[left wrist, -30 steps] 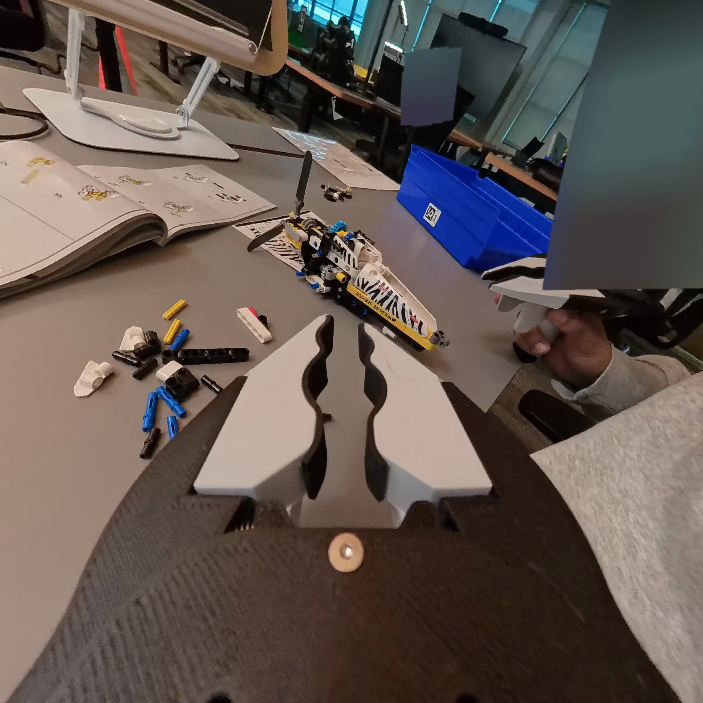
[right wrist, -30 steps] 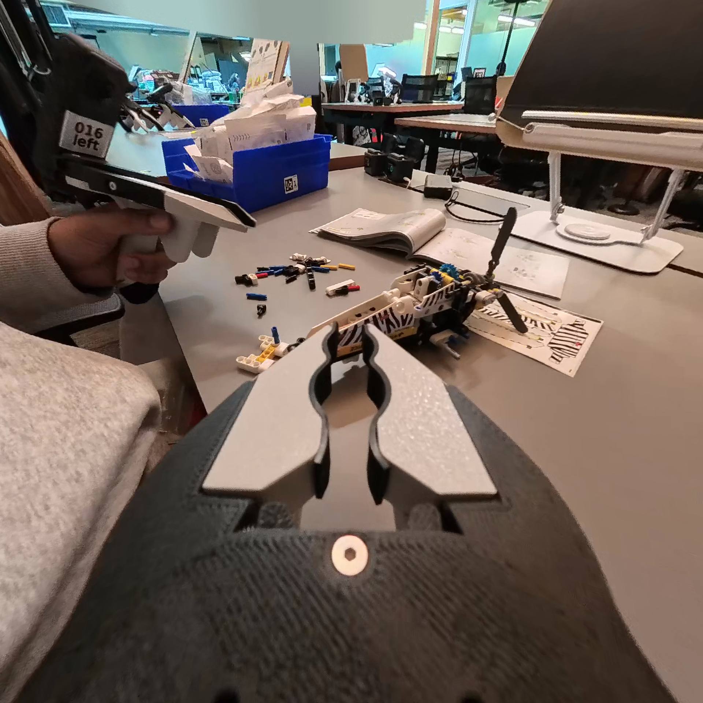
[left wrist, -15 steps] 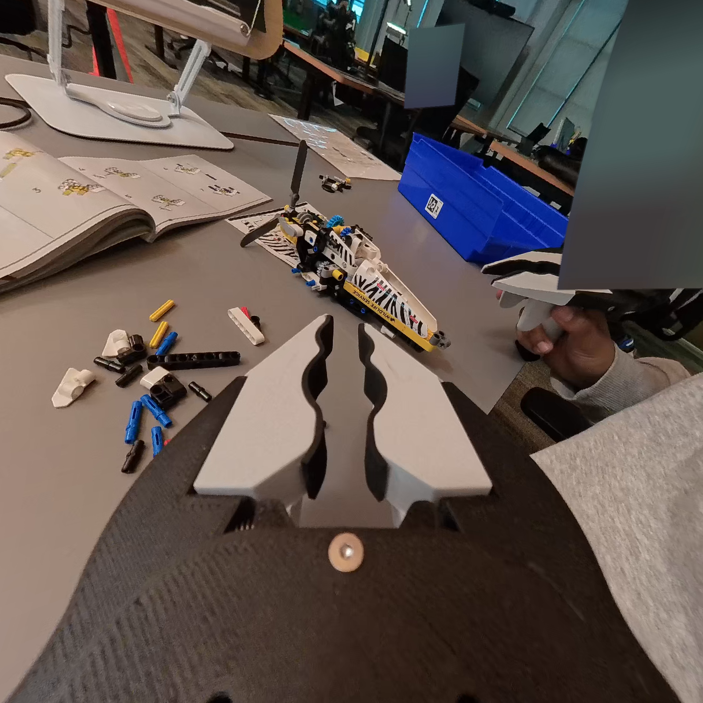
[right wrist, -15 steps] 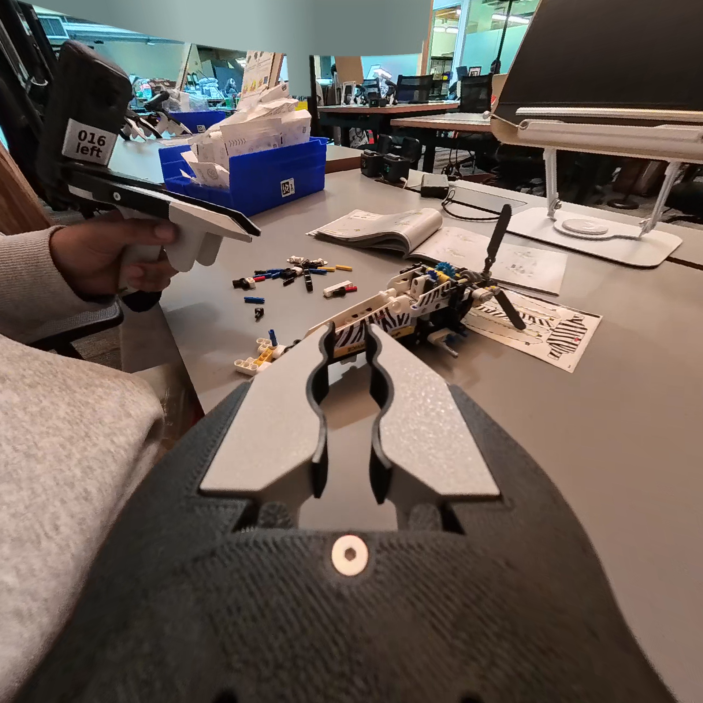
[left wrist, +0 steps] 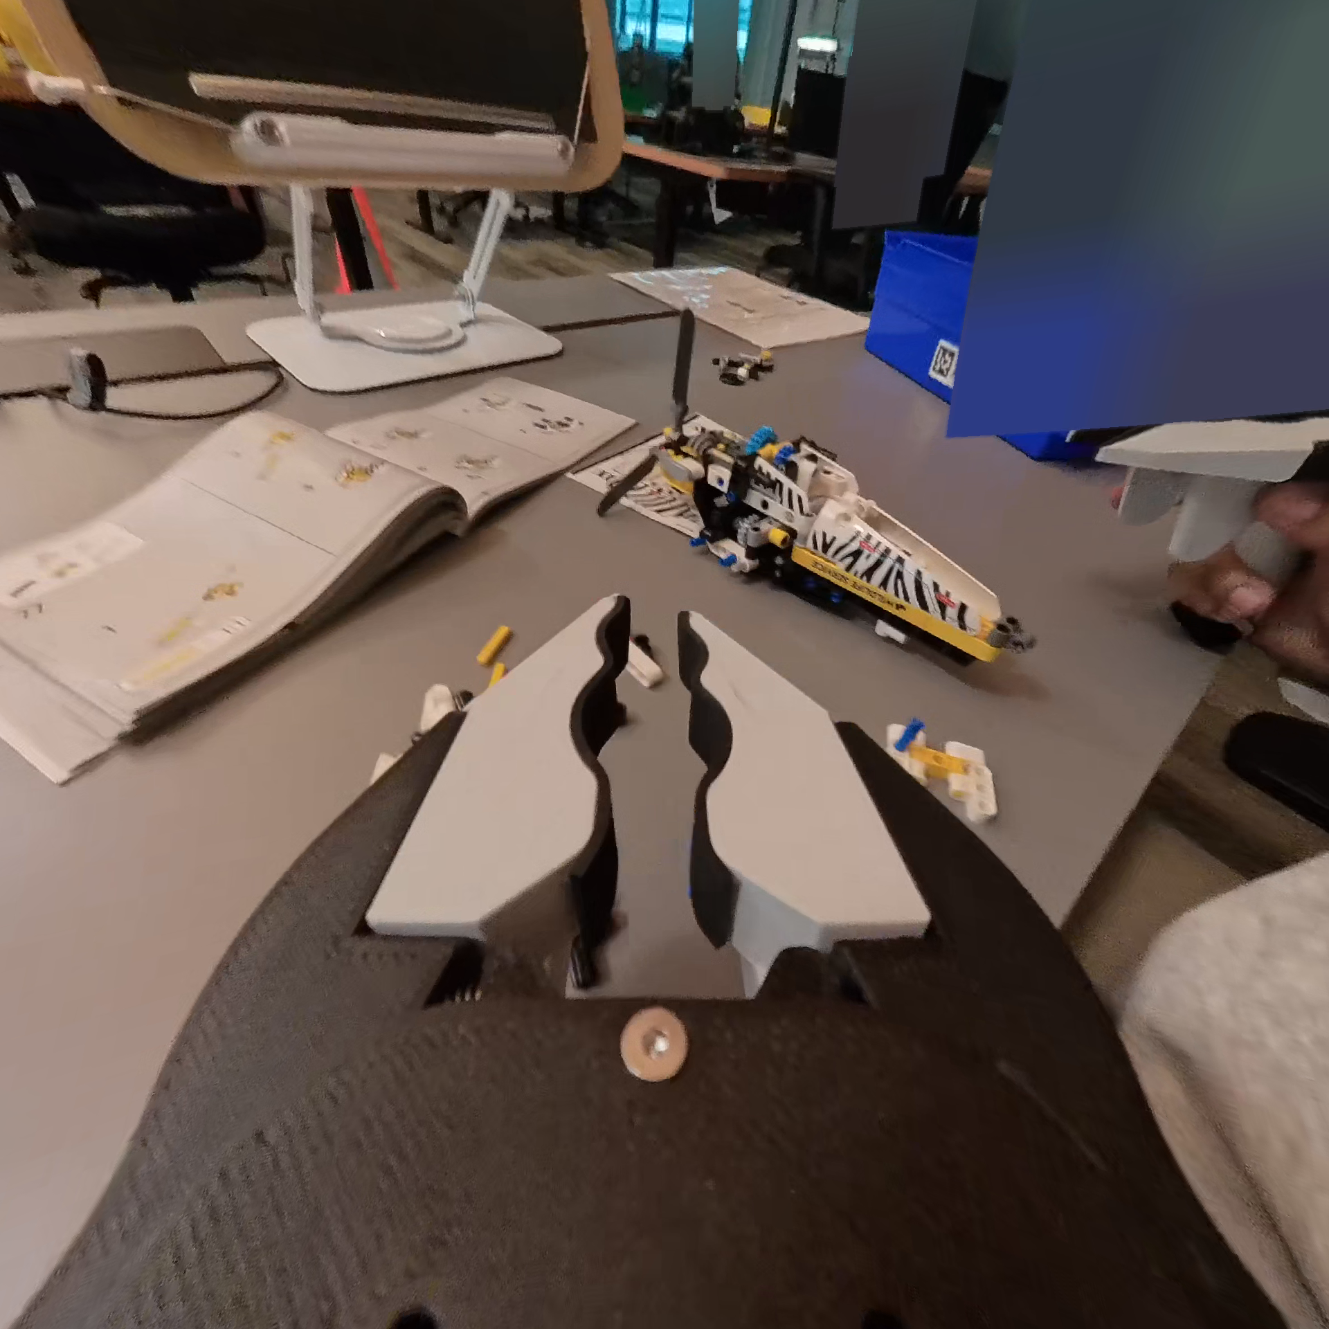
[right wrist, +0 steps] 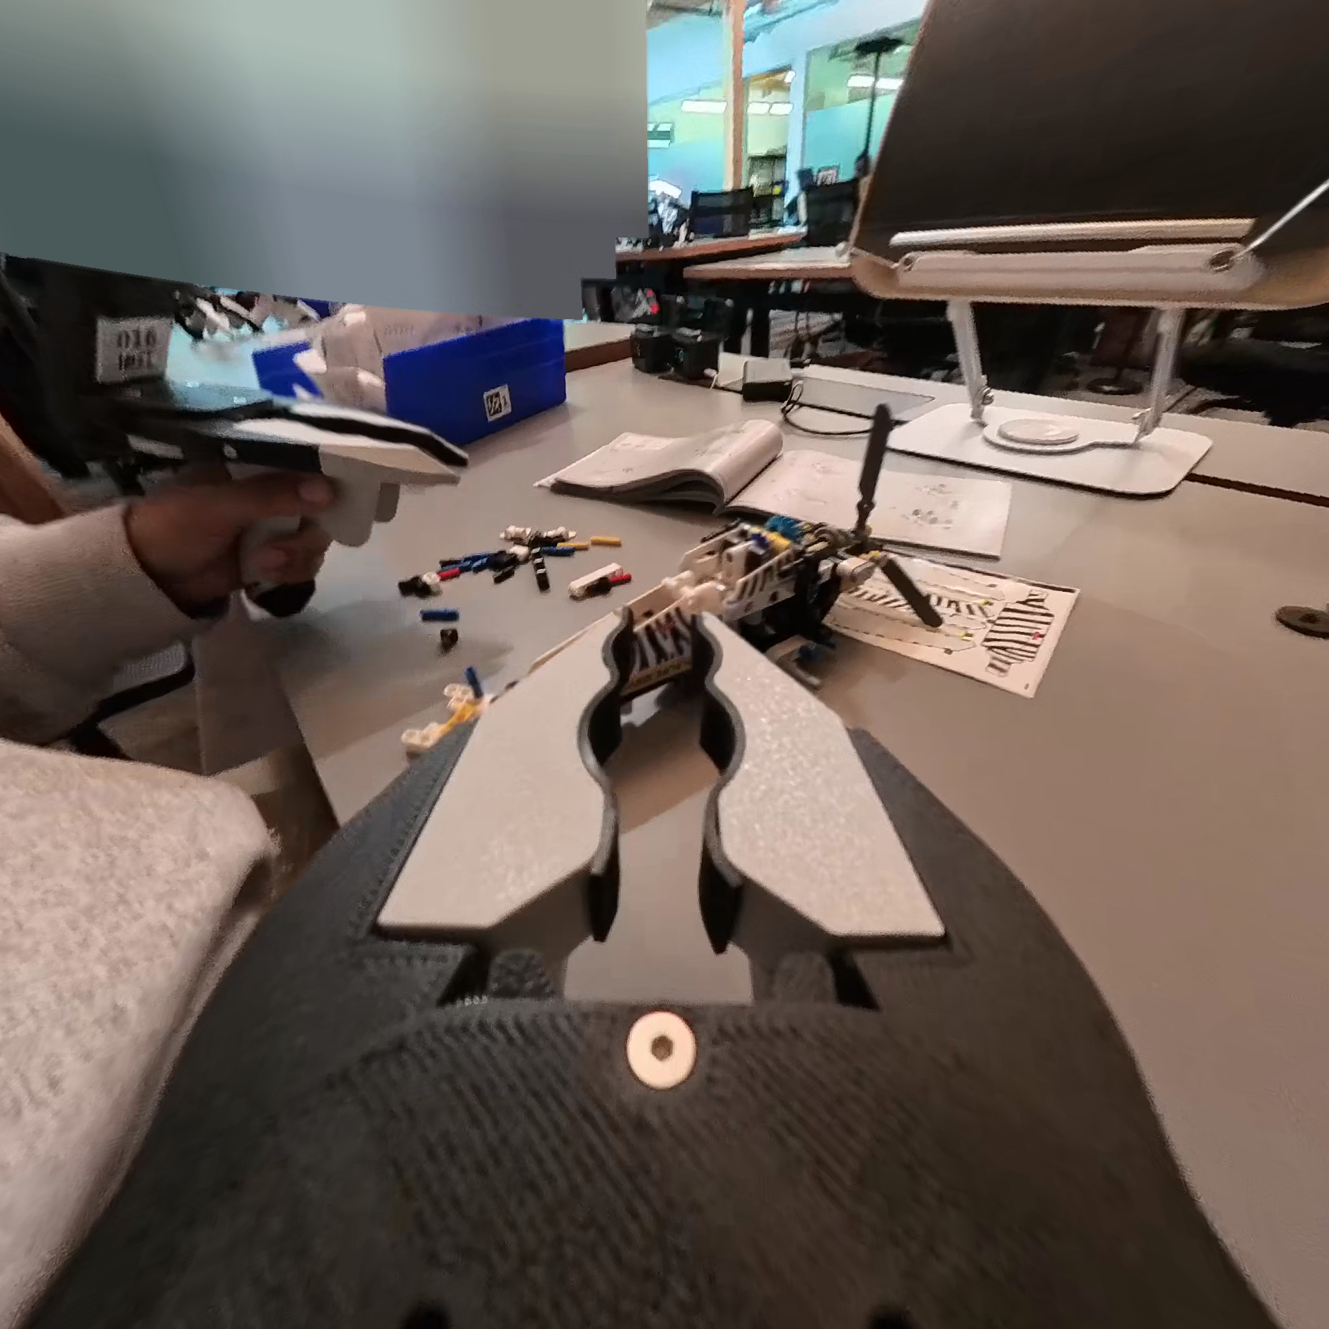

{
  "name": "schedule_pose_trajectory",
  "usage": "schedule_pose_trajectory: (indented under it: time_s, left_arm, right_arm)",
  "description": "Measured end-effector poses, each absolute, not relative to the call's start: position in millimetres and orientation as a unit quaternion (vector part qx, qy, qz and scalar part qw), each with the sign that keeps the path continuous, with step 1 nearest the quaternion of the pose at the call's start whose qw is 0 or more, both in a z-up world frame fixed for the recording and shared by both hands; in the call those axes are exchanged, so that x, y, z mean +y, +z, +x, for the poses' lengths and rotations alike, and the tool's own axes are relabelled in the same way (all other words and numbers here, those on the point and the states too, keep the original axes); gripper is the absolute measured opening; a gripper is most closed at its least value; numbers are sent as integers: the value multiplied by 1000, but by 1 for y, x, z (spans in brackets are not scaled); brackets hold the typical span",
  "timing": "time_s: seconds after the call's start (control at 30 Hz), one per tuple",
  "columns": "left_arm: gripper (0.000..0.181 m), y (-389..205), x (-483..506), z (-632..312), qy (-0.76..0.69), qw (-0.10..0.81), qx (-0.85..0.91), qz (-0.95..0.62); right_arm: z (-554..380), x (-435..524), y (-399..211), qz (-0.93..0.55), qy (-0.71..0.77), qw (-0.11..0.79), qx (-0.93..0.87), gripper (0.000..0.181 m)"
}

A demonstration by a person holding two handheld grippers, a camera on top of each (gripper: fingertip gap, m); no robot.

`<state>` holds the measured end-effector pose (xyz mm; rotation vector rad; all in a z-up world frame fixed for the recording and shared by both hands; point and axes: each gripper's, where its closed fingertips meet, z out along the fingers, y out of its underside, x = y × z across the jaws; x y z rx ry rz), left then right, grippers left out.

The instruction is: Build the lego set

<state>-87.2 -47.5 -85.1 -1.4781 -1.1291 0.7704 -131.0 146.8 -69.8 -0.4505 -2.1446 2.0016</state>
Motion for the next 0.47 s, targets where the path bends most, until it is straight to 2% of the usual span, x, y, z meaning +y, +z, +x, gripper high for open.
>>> schedule_pose_trajectory:
  time_s: [0.3,0.47]
  left_arm:
    - [0,-56,-48,-93,345,629,-416,-559]
    - [0,-48,-59,-90,314,683,-422,-507]
  right_arm:
    - [-166,158,-41,-181,741,169,-624,11]
    - [-168,167,-36,-194,763,146,-598,13]
